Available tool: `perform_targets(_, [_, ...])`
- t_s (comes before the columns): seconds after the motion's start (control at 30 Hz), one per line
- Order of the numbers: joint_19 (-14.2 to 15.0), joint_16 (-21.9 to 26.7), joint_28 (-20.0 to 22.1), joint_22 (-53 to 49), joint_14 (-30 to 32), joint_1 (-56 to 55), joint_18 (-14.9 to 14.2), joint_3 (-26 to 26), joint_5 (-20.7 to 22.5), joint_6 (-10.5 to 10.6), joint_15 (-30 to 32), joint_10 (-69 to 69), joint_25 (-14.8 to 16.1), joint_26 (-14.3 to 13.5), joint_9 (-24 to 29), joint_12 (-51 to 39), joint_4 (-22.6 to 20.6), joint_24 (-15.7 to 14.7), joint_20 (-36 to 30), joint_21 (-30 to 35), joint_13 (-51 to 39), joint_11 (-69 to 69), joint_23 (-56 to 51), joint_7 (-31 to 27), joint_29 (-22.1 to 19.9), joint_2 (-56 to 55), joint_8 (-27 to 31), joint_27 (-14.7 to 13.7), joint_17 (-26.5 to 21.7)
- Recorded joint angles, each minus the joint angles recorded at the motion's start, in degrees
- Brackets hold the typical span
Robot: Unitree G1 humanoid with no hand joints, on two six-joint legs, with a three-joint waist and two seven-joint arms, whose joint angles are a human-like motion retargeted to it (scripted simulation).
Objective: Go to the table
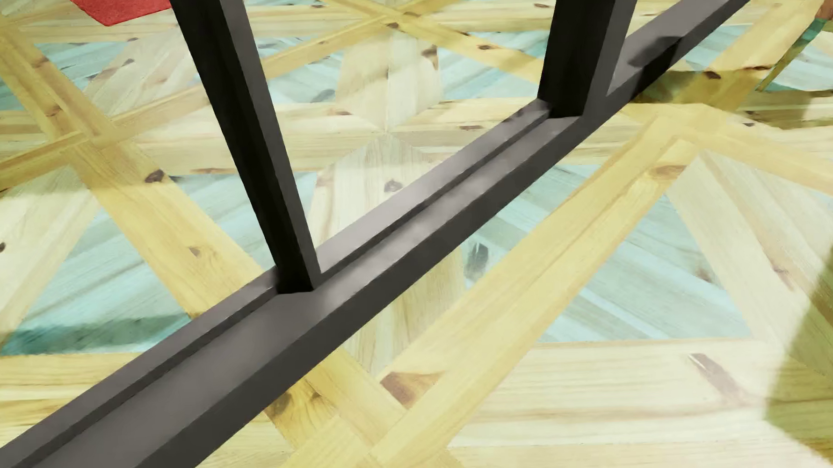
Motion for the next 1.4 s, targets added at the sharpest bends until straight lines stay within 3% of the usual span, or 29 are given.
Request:
perform_targets(0.03, [-0.51, -0.66, -0.80, 4.48, 1.93, -5.40, 0.80, 0.40, 1.00, 0.95, -1.08, 7.63, 0.86, 2.76, -0.08, 0.97, 2.57, -0.29, 1.92, 0.08, -3.20, -1.03, -0.92, 0.51, -1.69, 1.80, -0.51, -0.59, -0.26])
perform_targets(0.07, [-0.89, -0.51, -2.89, 7.44, -0.44, -10.36, 1.72, 1.06, 1.94, 1.86, -1.99, 12.48, 2.32, 3.17, -0.20, 2.74, 4.21, 1.16, 1.60, -0.21, -7.36, -2.09, -1.10, 1.18, -2.96, 3.38, -0.40, -1.09, -0.97])
perform_targets(0.13, [-1.33, 0.08, -6.62, 8.81, -3.63, -18.08, 3.30, 2.92, 3.32, 3.30, -3.61, 14.07, 4.68, -0.82, -0.48, 8.48, 5.58, 7.49, -2.57, -0.14, -16.30, -4.06, -0.97, 3.66, -4.46, 6.38, 1.05, -1.16, -2.73])
perform_targets(0.17, [-1.52, -0.47, -7.41, 7.51, -4.16, -20.71, 3.45, 3.96, 3.78, 3.80, -4.45, 10.69, 5.40, -2.88, -0.69, 11.66, 5.62, 8.75, -2.54, 0.11, -20.12, -4.87, -1.48, 5.35, -4.95, 7.77, 1.88, -0.84, -3.56])
perform_targets(0.2, [-1.74, -1.66, -7.85, 5.90, -5.24, -22.48, 3.79, 4.95, 4.07, 4.18, -5.36, 4.48, 6.28, -4.17, -0.99, 14.50, 5.19, 7.95, -0.71, 0.25, -23.17, -5.56, -2.82, 7.37, -5.68, 9.06, 2.46, -0.46, -4.26])
perform_targets(0.27, [-2.05, -4.27, -8.46, 3.88, -6.56, -22.23, 3.02, 6.38, 4.38, 4.73, -7.62, -15.80, 9.46, -4.67, -1.69, 18.38, 3.56, 4.27, 4.00, 0.47, -26.84, -6.31, -7.79, 13.42, -8.23, 11.31, 2.72, -0.36, -5.49])
perform_targets(0.3, [-2.11, -4.81, -8.95, 3.88, -4.82, -20.23, 2.79, 6.63, 4.40, 4.90, -9.09, -27.11, 12.06, -4.53, -2.01, 19.48, 2.36, 4.00, 4.57, 0.64, -27.50, -6.12, -10.82, 17.88, -9.83, 12.43, 2.50, -0.79, -6.22])
perform_targets(0.37, [-2.11, -3.93, -11.03, 5.29, -2.26, -16.01, 9.95, 6.22, 4.08, 4.84, -12.62, -37.11, 18.10, -4.75, -2.47, 20.00, 1.99, 7.80, 1.36, 1.29, -27.01, -2.71, -16.40, 30.20, -12.08, 13.73, 1.00, -1.87, -8.26])
perform_targets(0.4, [-1.86, -3.02, -12.41, 6.17, -4.57, -15.14, 10.76, 6.04, 3.51, 4.43, -13.36, -36.11, 20.89, -5.26, -2.47, 19.22, 1.63, 10.65, -1.01, 1.20, -25.68, 1.33, -18.94, 31.11, -12.72, 13.41, -0.19, -1.87, -9.38])
perform_targets(0.47, [-1.46, -2.36, -13.27, 6.39, -7.64, -14.43, 9.78, 5.68, 0.88, 2.85, -8.34, -33.14, 24.77, -5.61, -1.98, 16.27, -0.99, 14.55, -3.26, -0.17, -20.80, 16.23, -22.60, 28.15, -14.28, 8.75, -2.95, -0.55, -10.44])
perform_targets(0.53, [0.53, -3.64, -10.90, 1.92, -10.08, -13.14, 8.97, 5.32, -2.89, 0.63, 0.88, -32.10, 26.18, -6.97, -1.34, 14.20, -4.66, 13.73, -2.16, -1.35, -15.38, 36.63, -21.89, 25.70, -13.46, -0.69, -4.22, 2.24, -9.73])
perform_targets(0.6, [2.06, -4.36, -7.51, -5.43, -10.88, -11.26, 8.19, 4.58, -4.76, -1.70, 2.15, -33.56, 24.00, -10.86, -0.79, 12.97, -8.44, 9.19, -1.57, -0.07, -10.53, 48.90, -16.65, 21.56, -9.78, -8.28, -3.61, 3.95, -9.12])
perform_targets(0.63, [1.28, -4.55, -5.87, -8.76, -10.65, -10.20, 7.64, 4.07, -4.37, -2.73, 0.44, -34.91, 21.44, -12.47, -0.64, 12.18, -10.08, 6.34, -1.23, 1.03, -8.34, 50.54, -12.92, 18.49, -7.12, -10.79, -2.68, 3.83, -9.02])
perform_targets(0.7, [2.94, -4.84, -3.40, -13.69, -9.79, -8.16, 6.07, 2.87, -1.39, -4.28, -2.41, -38.06, 15.46, -14.50, -0.66, 10.92, -12.39, 2.14, -0.71, 2.95, -4.77, 45.17, -4.20, 11.54, -0.20, -12.95, 1.24, 2.62, -7.90])
perform_targets(0.73, [4.39, -4.69, -3.03, -15.78, -9.89, -8.00, 5.25, 2.20, 1.71, -4.76, -4.42, -38.36, 12.88, -15.37, -0.75, 10.51, -13.15, 1.00, -1.29, 3.39, -3.42, 38.61, 0.07, 7.73, 4.27, -12.30, 5.68, 1.16, -7.25])
perform_targets(0.8, [6.16, -3.74, -3.99, -18.20, -10.50, -8.89, 4.04, 0.88, 9.67, -4.94, -4.58, -37.47, 8.62, -16.46, -0.97, 9.54, -14.81, 0.93, -3.24, 2.60, -0.36, 19.74, 4.64, -0.79, 12.53, -5.77, 23.27, -2.67, -6.29])
perform_targets(0.83, [4.85, -3.34, -4.59, -18.49, -10.70, -9.62, 3.79, 0.62, 10.51, -4.67, -5.45, -36.76, 6.75, -16.24, -0.97, 8.90, -15.92, 1.31, -3.96, 1.73, 1.19, 11.91, 4.72, -4.92, 14.59, -1.40, 30.15, -3.95, -5.63])
perform_targets(0.87, [3.77, -3.10, -4.69, -18.22, -11.09, -11.21, 3.70, 0.93, 8.29, -4.20, -7.99, -34.43, 5.15, -15.45, -0.73, 8.19, -17.34, 1.84, -4.43, 0.84, 2.47, 6.64, 3.80, -8.60, 14.33, 1.57, 29.86, -4.44, -4.87])
perform_targets(0.93, [2.95, -2.63, -3.66, -17.67, -8.88, -18.47, 2.72, 2.07, 3.96, -2.25, -8.29, -23.81, 2.83, -12.38, 0.36, 7.55, -19.93, 3.08, -3.99, 0.29, 3.45, -1.72, 1.15, -15.01, 8.55, 4.30, 21.17, -4.17, -3.37])
perform_targets(0.97, [3.11, -2.92, -2.79, -17.41, -5.31, -23.54, -0.15, 2.54, 2.97, -0.96, -8.22, -16.53, 2.08, -10.92, 1.01, 8.37, -20.91, 2.89, -3.00, 0.48, 2.94, -2.78, 0.61, -15.67, 4.80, 4.45, 17.06, -3.52, -3.85])
perform_targets(1.0, [3.35, -3.13, -2.17, -16.71, -2.06, -28.12, -4.37, 2.90, 2.15, 0.28, -8.45, -10.70, 1.25, -9.82, 1.48, 9.96, -20.69, 2.01, -1.85, 0.87, 1.45, -3.13, 1.21, -13.85, 2.04, 4.55, 13.42, -2.61, -5.43])
perform_targets(1.03, [3.41, -2.80, -2.19, -15.42, -1.14, -31.72, -6.55, 3.18, 1.48, 1.34, -8.70, -7.08, -0.31, -8.92, 1.71, 12.03, -18.94, 0.95, -0.74, 1.67, -0.98, -3.36, 2.71, -10.31, 1.11, 4.88, 10.38, -1.79, -7.93])
perform_targets(1.1, [3.31, -0.57, -3.47, -10.85, -3.30, -35.23, -4.58, 3.92, 0.33, 2.84, -8.78, -6.81, -4.80, -6.87, 1.52, 16.57, -13.60, 0.09, 1.63, 3.09, -7.25, -5.19, 5.37, -3.89, 3.49, 6.49, 5.85, -1.16, -13.91])
perform_targets(1.17, [3.63, 0.73, -3.63, -4.47, -2.22, -34.73, -4.06, 4.90, -0.60, 3.56, -8.78, -15.12, -9.60, -1.60, 0.86, 19.69, -10.06, 0.23, 5.80, 4.80, -14.69, -7.62, 6.17, -3.24, 5.22, 8.69, 2.70, -0.59, -18.15])
perform_targets(1.23, [3.99, 1.82, -2.46, 1.79, -0.59, -31.76, -4.15, 5.75, -1.42, 3.49, -8.99, -29.44, -15.01, 3.82, 0.25, 21.81, -7.08, 1.82, 9.60, 10.77, -22.40, -9.64, 5.32, -5.99, 4.16, 10.81, 0.12, -4.29, -20.14])
perform_targets(1.27, [4.18, 2.58, -2.22, 4.23, -0.21, -30.27, -3.55, 6.08, -1.80, 3.27, -9.39, -36.57, -17.02, 5.18, 0.11, 22.54, -5.14, 4.48, 9.45, 14.43, -26.39, -10.13, 4.41, -7.01, 3.29, 11.77, -1.41, -6.98, -20.13])
perform_targets(1.33, [4.70, 3.80, -4.11, 6.66, -0.51, -29.76, -2.03, 6.43, -2.44, 2.85, -10.80, -44.79, -17.06, 4.29, 0.29, 22.91, -0.12, 10.43, 7.29, 18.89, -32.70, -10.15, 0.53, -3.97, 0.21, 13.63, -5.72, -10.05, -17.47])
perform_targets(1.4, [5.80, 3.47, -7.40, 5.60, -1.37, -32.21, -0.50, 6.62, -3.46, 2.58, -12.85, -44.63, -13.51, 0.83, 0.92, 20.80, 4.34, 10.72, 8.45, 20.56, -35.64, -9.35, -6.01, 4.49, -4.33, 15.64, -11.88, -9.84, -13.09])
